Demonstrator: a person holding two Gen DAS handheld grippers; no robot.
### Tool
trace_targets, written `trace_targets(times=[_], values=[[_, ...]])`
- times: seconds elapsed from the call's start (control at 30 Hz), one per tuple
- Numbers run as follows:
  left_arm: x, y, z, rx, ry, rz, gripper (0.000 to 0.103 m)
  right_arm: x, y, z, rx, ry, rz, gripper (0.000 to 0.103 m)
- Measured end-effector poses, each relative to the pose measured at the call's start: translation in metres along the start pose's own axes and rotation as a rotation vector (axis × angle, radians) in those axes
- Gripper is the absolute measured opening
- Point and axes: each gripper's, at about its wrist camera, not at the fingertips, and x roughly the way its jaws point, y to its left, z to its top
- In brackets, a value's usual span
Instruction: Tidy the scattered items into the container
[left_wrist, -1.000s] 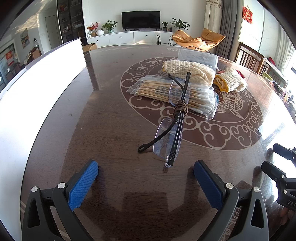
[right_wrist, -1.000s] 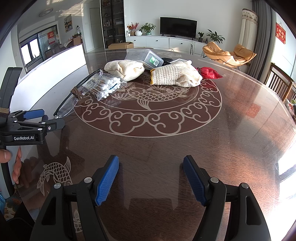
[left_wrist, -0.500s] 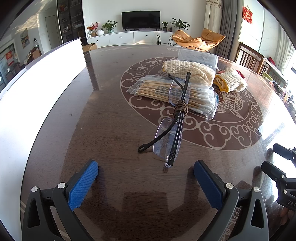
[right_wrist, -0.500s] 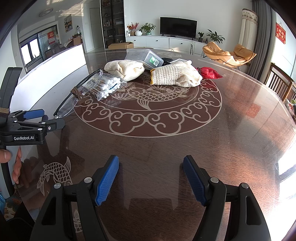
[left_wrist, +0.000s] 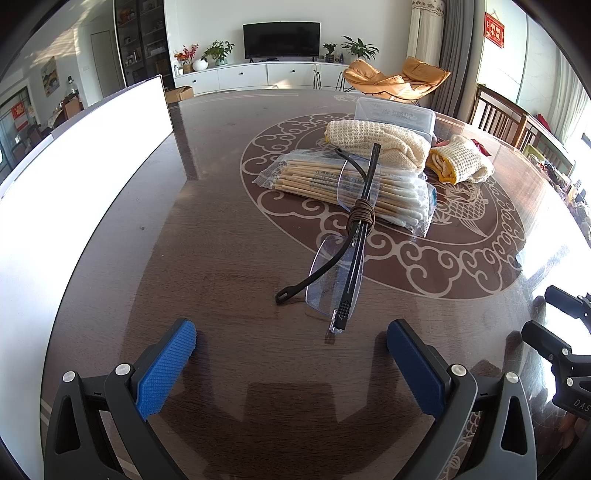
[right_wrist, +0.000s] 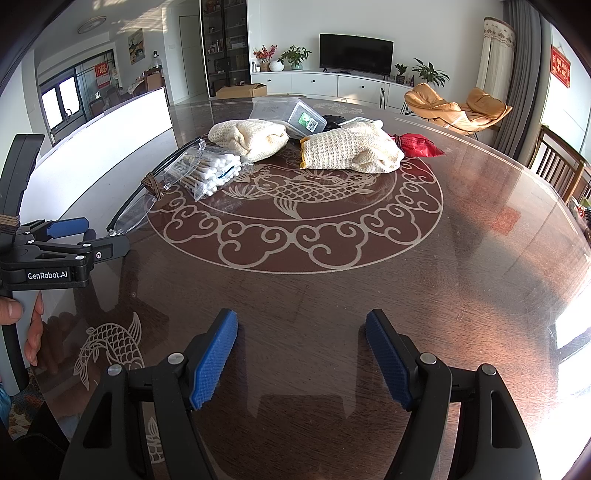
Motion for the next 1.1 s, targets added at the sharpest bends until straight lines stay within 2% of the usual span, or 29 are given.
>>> trace_targets(times=[0.83, 0.93, 1.03, 1.1], values=[[0.0, 0.0, 0.0, 0.001, -0.001, 0.001, 0.103, 0.0, 0.0, 0.0, 0.0, 0.0, 0.0, 0.073], [-0.003, 0.0, -0.004, 0.004, -0.004, 0.002, 0.103, 0.0, 0.0, 0.0, 0.0, 0.0, 0.0, 0.073], [-0.012, 0.005, -0.014, 0.046, 0.02, -0.029, 0.103, 0.0, 0.0, 0.0, 0.0, 0.0, 0.0, 0.073], [-0.02, 0.015, -0.023, 0.017, 0.035, -0.012, 0.103, 0.0, 0.0, 0.0, 0.0, 0.001, 0.0, 0.073]])
